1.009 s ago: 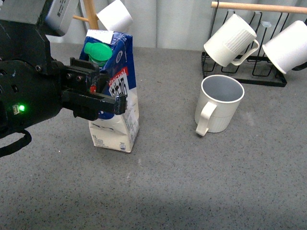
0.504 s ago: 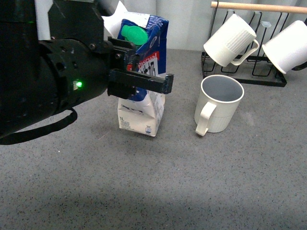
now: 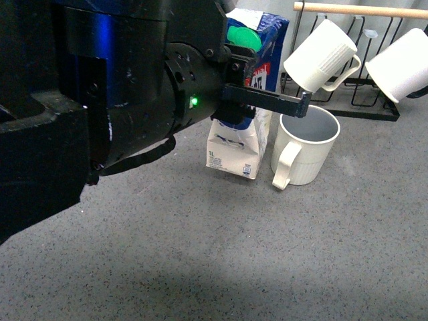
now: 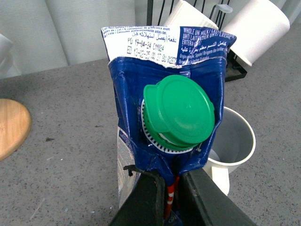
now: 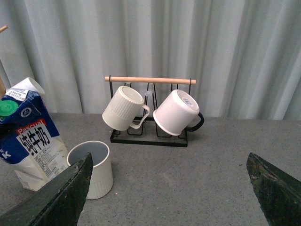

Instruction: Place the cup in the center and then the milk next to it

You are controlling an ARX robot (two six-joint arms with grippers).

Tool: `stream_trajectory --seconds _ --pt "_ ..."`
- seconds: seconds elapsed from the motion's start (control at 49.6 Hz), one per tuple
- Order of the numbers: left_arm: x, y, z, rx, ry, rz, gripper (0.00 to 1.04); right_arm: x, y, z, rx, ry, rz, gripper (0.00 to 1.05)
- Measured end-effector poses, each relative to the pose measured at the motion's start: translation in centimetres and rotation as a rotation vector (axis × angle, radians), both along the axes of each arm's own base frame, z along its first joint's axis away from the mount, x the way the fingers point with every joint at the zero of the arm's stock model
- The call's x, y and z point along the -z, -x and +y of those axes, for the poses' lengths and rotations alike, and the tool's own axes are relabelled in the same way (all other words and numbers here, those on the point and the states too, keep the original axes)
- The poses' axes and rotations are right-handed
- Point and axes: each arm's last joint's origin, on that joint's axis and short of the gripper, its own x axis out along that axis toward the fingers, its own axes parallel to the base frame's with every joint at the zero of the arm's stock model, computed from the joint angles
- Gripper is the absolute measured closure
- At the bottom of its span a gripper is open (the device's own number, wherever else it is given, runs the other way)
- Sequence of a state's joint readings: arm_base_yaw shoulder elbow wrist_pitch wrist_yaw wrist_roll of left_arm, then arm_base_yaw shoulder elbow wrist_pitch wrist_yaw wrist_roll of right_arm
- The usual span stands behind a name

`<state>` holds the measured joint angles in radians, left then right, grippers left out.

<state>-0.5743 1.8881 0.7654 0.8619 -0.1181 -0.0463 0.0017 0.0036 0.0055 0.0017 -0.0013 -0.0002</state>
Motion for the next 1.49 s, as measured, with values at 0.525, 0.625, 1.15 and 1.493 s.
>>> stream_trajectory --seconds 0.525,0.625,1.15,1.493 --pt "1.6 -0.3 -2.1 0.03 -0.041 0.011 0.88 0.0 0.0 0.0 0.0 0.0 0.0 0.09" --pt "1.5 -0.2 -2.3 0.036 -0.045 0.016 0.72 0.0 0.0 0.0 0.0 0.0 0.0 0.09" --pt "-1.3 2.1 -0.8 0.026 0.023 -0.003 0.06 0.0 0.0 0.0 0.0 0.0 0.0 0.09" --pt "-2.5 2.8 1.5 -0.061 0.06 -0.051 0.06 0.0 0.0 0.0 0.0 0.0 0.0 0.09"
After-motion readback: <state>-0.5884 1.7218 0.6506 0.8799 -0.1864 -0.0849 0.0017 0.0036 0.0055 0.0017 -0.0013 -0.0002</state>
